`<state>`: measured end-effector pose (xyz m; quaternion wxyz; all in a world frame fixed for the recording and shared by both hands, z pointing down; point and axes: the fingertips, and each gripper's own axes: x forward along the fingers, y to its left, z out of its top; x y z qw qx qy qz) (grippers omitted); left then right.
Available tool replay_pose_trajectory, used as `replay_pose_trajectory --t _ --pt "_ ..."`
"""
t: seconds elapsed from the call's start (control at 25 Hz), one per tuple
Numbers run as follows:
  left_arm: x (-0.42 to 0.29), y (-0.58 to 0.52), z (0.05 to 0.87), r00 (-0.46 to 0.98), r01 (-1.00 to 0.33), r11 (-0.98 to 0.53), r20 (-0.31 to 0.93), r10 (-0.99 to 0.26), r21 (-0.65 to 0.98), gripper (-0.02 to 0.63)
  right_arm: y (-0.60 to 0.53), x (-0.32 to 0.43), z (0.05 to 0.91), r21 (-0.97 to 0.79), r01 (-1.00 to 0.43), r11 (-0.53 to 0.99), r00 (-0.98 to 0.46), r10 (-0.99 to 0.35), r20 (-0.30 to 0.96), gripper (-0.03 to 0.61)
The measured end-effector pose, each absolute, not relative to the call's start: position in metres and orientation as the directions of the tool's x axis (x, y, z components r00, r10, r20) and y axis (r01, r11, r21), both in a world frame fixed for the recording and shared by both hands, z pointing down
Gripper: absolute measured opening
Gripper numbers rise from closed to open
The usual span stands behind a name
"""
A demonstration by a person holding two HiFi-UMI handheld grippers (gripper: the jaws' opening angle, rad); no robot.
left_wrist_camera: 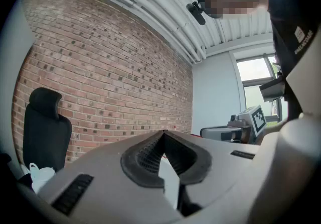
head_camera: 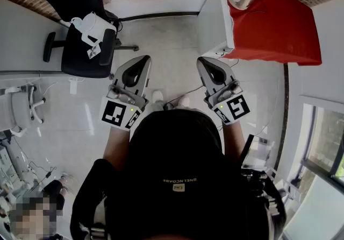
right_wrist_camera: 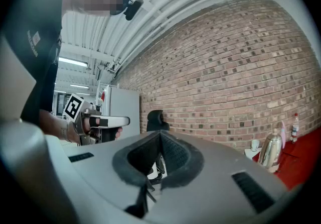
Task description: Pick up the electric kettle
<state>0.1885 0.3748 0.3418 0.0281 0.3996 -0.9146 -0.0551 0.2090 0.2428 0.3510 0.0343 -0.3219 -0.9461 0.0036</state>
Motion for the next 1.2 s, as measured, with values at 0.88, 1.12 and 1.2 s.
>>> replay_pose_trajectory --t 0.88,1.12,1.2 --pt "0.167 0.413 0.368 -0.594 -0.793 0.595 0.049 -0.803 0.132 0.005 0.281 0.187 0.355 -0.03 0.509 0.86 -0.857 0.509 0.075 0.006" --pt "0.157 0.416 0.373 -0.593 -0.793 0.593 0.044 -0.804 0.138 0.005 0.284 0.181 0.361 -0.047 0.483 0.874 -0.87 0.486 0.084 0.006" --pt "0.151 0.415 0.376 -0.59 -0.795 0.59 0.048 -0.806 0.14 0.005 0.281 0.174 0.365 -0.053 0.474 0.879 -0.875 0.477 0.088 0.006"
